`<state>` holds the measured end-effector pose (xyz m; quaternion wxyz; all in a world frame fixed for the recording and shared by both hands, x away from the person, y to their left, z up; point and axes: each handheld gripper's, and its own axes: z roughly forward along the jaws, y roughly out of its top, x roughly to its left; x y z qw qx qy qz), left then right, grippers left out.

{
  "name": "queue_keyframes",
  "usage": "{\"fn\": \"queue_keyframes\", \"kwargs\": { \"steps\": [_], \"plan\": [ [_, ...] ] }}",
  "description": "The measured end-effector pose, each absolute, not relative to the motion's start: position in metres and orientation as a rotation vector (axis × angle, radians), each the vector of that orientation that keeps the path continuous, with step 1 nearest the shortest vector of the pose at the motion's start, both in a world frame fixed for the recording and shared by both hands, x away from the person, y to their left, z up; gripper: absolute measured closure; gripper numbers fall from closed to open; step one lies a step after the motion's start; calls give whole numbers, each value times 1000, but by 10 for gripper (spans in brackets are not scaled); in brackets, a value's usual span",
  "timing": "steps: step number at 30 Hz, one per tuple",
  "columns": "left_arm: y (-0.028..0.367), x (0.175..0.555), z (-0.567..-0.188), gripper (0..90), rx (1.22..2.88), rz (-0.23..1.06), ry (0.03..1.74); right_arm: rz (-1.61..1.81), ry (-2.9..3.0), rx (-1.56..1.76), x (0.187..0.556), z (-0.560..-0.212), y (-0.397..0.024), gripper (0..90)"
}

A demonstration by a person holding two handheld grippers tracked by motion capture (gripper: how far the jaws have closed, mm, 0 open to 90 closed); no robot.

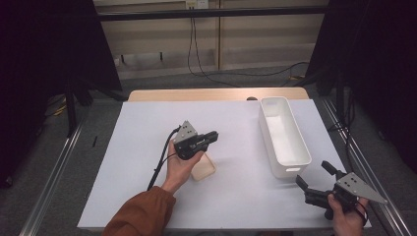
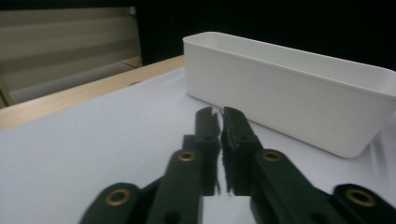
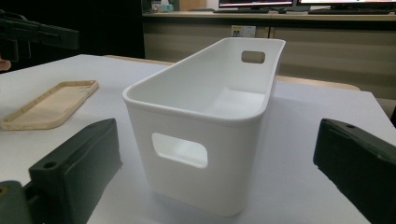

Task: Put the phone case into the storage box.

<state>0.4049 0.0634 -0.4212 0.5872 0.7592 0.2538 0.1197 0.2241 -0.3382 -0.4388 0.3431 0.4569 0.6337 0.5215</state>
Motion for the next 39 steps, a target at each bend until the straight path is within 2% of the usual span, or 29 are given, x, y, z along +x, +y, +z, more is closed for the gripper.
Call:
{"fn": "queue_keyframes", "kwargs": {
  "steps": [2,12,39],
  "plan": [
    [64,406,-422,900,1778,264,618,1356,1646,1187,224,-439,-338,1],
    [63,409,-420,900,1877,170,666,1355,1648,1186,224,-439,-338,1],
    [53,418,-419,900,2148,31,757,1350,1652,1182,224,-439,-338,1]
  ]
}}
